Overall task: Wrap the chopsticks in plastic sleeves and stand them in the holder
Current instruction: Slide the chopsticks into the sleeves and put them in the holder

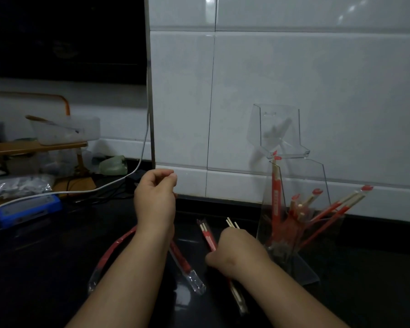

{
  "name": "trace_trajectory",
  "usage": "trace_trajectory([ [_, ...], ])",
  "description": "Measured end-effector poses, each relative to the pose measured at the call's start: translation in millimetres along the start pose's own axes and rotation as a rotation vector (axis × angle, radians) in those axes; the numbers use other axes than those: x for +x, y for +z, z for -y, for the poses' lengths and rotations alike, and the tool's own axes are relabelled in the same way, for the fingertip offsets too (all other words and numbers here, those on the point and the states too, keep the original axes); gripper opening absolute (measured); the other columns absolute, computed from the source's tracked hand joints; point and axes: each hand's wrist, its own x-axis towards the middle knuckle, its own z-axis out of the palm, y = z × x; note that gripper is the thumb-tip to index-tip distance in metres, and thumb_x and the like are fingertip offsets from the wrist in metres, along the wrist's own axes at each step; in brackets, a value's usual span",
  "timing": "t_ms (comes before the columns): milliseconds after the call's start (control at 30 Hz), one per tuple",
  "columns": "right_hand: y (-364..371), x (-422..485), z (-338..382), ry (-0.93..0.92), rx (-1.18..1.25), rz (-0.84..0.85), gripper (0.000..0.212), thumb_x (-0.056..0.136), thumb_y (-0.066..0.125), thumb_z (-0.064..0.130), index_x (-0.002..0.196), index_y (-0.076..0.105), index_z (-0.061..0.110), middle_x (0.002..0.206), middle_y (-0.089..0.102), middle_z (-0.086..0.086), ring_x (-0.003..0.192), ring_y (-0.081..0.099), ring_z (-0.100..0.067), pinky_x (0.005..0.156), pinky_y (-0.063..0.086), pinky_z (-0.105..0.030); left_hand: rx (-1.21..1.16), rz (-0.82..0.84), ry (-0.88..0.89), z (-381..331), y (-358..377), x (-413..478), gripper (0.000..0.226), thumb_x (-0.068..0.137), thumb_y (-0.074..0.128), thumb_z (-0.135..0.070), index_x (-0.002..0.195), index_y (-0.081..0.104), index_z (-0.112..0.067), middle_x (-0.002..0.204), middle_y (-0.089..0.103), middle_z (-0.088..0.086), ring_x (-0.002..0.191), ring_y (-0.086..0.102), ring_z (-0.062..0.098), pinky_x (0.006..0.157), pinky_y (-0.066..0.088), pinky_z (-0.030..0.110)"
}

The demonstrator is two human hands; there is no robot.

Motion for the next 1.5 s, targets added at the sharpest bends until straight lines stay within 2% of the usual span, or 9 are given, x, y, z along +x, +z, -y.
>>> trace_trajectory([
  [300, -10.3, 0.1, -11.0, -0.044, 0.297, -0.168, 0.019, 0.072, 0.068, 0.033, 0.067, 0.056, 0.018, 0.074, 0.065, 0.001, 0.07, 0.063, -0.019, 0.061, 0.048, -0.027, 0.221, 0.194, -0.126, 4.5, 2.4, -0.1, 0.008, 0.093, 0.062, -0.018, 0.088, 0.067, -0.016, 0.087, 0.066, 0.007, 0.066, 0.054, 0.018, 0.054, 0.037, 0.027],
  [400, -11.6, -2.1, -9.3, -0.136, 0.436, -0.294, 0.021, 0.069, 0.067, 0.029, 0.062, 0.054, 0.014, 0.059, 0.06, 0.002, 0.059, 0.058, -0.015, 0.058, 0.048, -0.03, 0.328, 0.369, -0.313, 8.7, 5.5, -2.4, 0.028, 0.094, 0.06, -0.038, 0.098, 0.072, -0.013, 0.08, 0.063, 0.004, 0.056, 0.048, 0.016, 0.052, 0.031, 0.025],
  [533, -15.1, -6.3, -3.4, -0.213, 0.555, -0.327, 0.017, 0.07, 0.067, 0.025, 0.062, 0.056, 0.014, 0.053, 0.057, 0.003, 0.053, 0.054, -0.012, 0.056, 0.048, -0.033, 0.145, 0.631, -0.535, 9.1, 6.3, -5.9, 0.052, 0.084, 0.059, -0.061, 0.092, 0.071, -0.011, 0.063, 0.047, -0.003, 0.05, 0.034, 0.01, 0.048, 0.024, 0.023],
  [767, -16.3, -13.4, -3.5, -0.261, 0.567, -0.353, 0.013, 0.078, 0.068, 0.031, 0.073, 0.059, 0.023, 0.064, 0.058, 0.005, 0.057, 0.052, -0.007, 0.057, 0.045, -0.026, -0.191, 0.631, -0.378, 0.7, 6.8, -9.3, 0.016, 0.093, 0.056, -0.015, 0.091, 0.064, -0.002, 0.055, 0.051, 0.001, 0.045, 0.04, 0.009, 0.042, 0.034, 0.018],
  [933, -23.2, -21.6, 1.1, -0.347, 0.533, -0.374, 0.014, 0.09, 0.066, 0.035, 0.077, 0.062, 0.038, 0.07, 0.061, 0.018, 0.067, 0.055, 0.006, 0.056, 0.04, -0.013, -0.27, 0.636, -0.276, -5.5, 4.3, -10.2, 0.025, 0.085, 0.059, -0.025, 0.096, 0.067, -0.004, 0.06, 0.051, 0.002, 0.046, 0.04, 0.011, 0.047, 0.037, 0.022],
  [1100, -47.8, -44.3, 6.8, -0.53, 0.578, -0.645, 0.021, 0.091, 0.068, 0.024, 0.078, 0.059, 0.039, 0.065, 0.057, 0.034, 0.061, 0.056, 0.007, 0.054, 0.038, -0.007, -0.457, 0.577, -0.312, -3.6, 8.0, -1.4, 0.061, 0.081, 0.048, -0.061, 0.102, 0.067, -0.007, 0.071, 0.059, 0.004, 0.053, 0.046, 0.011, 0.046, 0.033, 0.022],
  [1233, -70.3, -58.6, 5.1, -0.58, 0.623, -0.897, 0.009, 0.091, 0.067, 0.032, 0.09, 0.061, 0.039, 0.07, 0.063, 0.013, 0.064, 0.061, -0.006, 0.053, 0.047, -0.021, -0.359, 0.576, -0.279, -2.0, 5.3, -4.1, 0.063, 0.082, 0.049, -0.061, 0.106, 0.068, -0.006, 0.074, 0.061, 0.004, 0.054, 0.05, 0.012, 0.045, 0.034, 0.022],
  [1367, -92.1, -62.8, -2.3, -0.558, 0.848, -0.921, 0.005, 0.093, 0.065, 0.026, 0.089, 0.066, 0.03, 0.073, 0.069, 0.006, 0.064, 0.068, -0.013, 0.057, 0.058, -0.038, -0.031, 0.673, -0.074, 2.0, 6.6, -14.6, 0.04, 0.083, 0.061, -0.048, 0.107, 0.073, -0.018, 0.089, 0.071, -0.001, 0.073, 0.062, 0.014, 0.054, 0.044, 0.023],
  [1500, -116.9, -67.6, -16.5, -0.498, 0.943, -1.061, 0.004, 0.093, 0.066, 0.016, 0.089, 0.066, 0.015, 0.069, 0.069, 0.0, 0.061, 0.069, -0.012, 0.057, 0.058, -0.03, 0.226, 0.787, 0.074, 3.7, 8.8, -26.7, 0.028, 0.078, 0.066, -0.042, 0.102, 0.074, -0.03, 0.099, 0.074, -0.005, 0.09, 0.068, 0.007, 0.067, 0.051, 0.019],
])
